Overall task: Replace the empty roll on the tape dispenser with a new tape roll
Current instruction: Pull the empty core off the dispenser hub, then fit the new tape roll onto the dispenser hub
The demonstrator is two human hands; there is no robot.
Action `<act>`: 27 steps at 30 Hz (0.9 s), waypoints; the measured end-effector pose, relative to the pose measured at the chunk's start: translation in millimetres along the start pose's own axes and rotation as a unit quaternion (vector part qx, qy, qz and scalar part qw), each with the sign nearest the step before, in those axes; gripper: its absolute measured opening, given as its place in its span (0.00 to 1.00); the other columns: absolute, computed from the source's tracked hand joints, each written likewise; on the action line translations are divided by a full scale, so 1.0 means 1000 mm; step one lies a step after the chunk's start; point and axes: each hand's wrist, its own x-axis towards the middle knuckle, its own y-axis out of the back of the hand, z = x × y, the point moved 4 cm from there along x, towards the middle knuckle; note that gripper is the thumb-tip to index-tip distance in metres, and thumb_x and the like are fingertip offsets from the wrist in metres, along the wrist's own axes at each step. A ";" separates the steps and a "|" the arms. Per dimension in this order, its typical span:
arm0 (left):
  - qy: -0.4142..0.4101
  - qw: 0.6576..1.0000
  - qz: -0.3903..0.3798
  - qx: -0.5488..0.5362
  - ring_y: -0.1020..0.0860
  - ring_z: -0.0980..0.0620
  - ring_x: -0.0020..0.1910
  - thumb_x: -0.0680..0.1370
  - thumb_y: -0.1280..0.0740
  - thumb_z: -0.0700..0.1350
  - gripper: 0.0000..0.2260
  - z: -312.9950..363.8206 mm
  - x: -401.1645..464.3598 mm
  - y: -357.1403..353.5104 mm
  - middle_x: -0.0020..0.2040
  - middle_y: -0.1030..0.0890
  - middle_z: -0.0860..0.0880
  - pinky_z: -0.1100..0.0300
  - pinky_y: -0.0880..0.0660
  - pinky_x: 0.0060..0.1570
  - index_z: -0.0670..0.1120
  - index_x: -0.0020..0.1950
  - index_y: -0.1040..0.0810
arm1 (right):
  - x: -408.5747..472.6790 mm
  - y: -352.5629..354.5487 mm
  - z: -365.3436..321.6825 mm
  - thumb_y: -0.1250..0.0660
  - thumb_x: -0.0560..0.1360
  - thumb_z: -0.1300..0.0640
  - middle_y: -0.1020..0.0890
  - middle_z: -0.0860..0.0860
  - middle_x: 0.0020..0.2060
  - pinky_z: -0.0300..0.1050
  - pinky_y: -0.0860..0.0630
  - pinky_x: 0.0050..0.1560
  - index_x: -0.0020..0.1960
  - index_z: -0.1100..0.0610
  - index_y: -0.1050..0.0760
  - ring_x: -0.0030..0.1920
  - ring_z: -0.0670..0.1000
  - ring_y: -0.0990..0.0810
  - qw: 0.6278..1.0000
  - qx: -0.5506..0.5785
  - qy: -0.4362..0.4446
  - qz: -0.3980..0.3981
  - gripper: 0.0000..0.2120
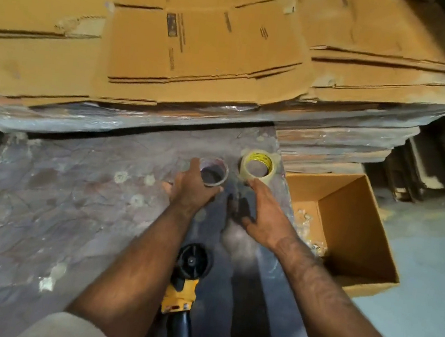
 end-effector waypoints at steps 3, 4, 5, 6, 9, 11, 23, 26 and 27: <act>0.018 0.998 -0.002 0.058 0.23 0.37 0.63 0.67 0.23 0.60 0.39 0.011 0.012 -0.019 0.61 0.20 0.42 0.41 0.30 0.60 0.52 0.71 0.38 | 0.015 0.008 0.024 0.26 0.71 0.57 0.38 0.52 0.78 0.50 0.35 0.74 0.79 0.53 0.46 0.75 0.56 0.35 0.998 -0.062 -0.015 -0.021 0.43; 0.024 0.997 -0.016 0.071 0.24 0.38 0.65 0.67 0.22 0.59 0.41 0.010 0.015 -0.024 0.62 0.20 0.43 0.40 0.33 0.62 0.51 0.73 0.40 | 0.021 0.010 0.031 0.26 0.72 0.56 0.39 0.51 0.79 0.51 0.34 0.74 0.80 0.53 0.47 0.75 0.56 0.34 0.997 -0.069 -0.025 -0.026 0.44; 0.036 0.996 -0.025 0.077 0.25 0.39 0.66 0.67 0.22 0.60 0.44 0.008 0.015 -0.027 0.63 0.20 0.43 0.38 0.34 0.64 0.51 0.75 0.42 | 0.027 0.011 0.036 0.26 0.72 0.55 0.40 0.50 0.79 0.53 0.32 0.73 0.80 0.53 0.48 0.74 0.57 0.32 0.996 -0.072 -0.034 -0.034 0.44; 0.044 0.996 -0.028 0.071 0.25 0.39 0.66 0.66 0.23 0.60 0.47 0.004 0.015 -0.028 0.65 0.21 0.44 0.35 0.35 0.66 0.52 0.77 0.44 | 0.033 0.011 0.038 0.26 0.72 0.54 0.42 0.50 0.80 0.55 0.31 0.72 0.80 0.52 0.49 0.74 0.58 0.32 0.996 -0.072 -0.040 -0.045 0.45; 0.045 0.998 -0.016 0.046 0.25 0.41 0.66 0.66 0.23 0.58 0.45 0.000 0.006 -0.020 0.65 0.21 0.47 0.36 0.33 0.64 0.52 0.76 0.42 | 0.048 0.011 0.039 0.24 0.71 0.53 0.43 0.50 0.80 0.57 0.31 0.72 0.81 0.53 0.50 0.74 0.59 0.32 0.995 -0.074 -0.039 -0.062 0.47; 0.032 0.999 -0.001 0.042 0.24 0.41 0.63 0.68 0.25 0.57 0.34 0.001 -0.003 -0.010 0.60 0.20 0.49 0.40 0.32 0.60 0.55 0.69 0.37 | 0.057 0.010 0.037 0.25 0.72 0.54 0.42 0.53 0.80 0.56 0.31 0.72 0.80 0.54 0.48 0.74 0.60 0.32 0.993 -0.086 -0.027 -0.071 0.45; 0.004 0.999 -0.009 -0.052 0.20 0.46 0.62 0.75 0.26 0.54 0.29 0.003 -0.049 0.044 0.62 0.18 0.50 0.46 0.25 0.63 0.49 0.73 0.32 | 0.038 0.011 -0.001 0.24 0.69 0.52 0.29 0.56 0.63 0.53 0.26 0.59 0.68 0.53 0.30 0.62 0.60 0.29 0.980 -0.199 -0.002 0.021 0.30; -0.010 0.992 -0.013 -0.123 0.19 0.47 0.60 0.75 0.25 0.45 0.26 -0.008 -0.067 0.061 0.59 0.17 0.49 0.50 0.23 0.62 0.48 0.71 0.29 | 0.003 0.008 -0.031 0.21 0.65 0.46 0.30 0.53 0.59 0.52 0.26 0.53 0.65 0.50 0.34 0.60 0.57 0.29 0.982 -0.181 0.028 0.039 0.34; -0.018 0.990 -0.016 -0.138 0.19 0.48 0.60 0.74 0.26 0.42 0.26 -0.013 -0.075 0.068 0.57 0.18 0.50 0.52 0.23 0.62 0.48 0.70 0.28 | -0.008 0.005 -0.043 0.22 0.66 0.45 0.28 0.53 0.58 0.52 0.26 0.52 0.65 0.50 0.33 0.59 0.58 0.28 0.986 -0.156 0.040 0.044 0.33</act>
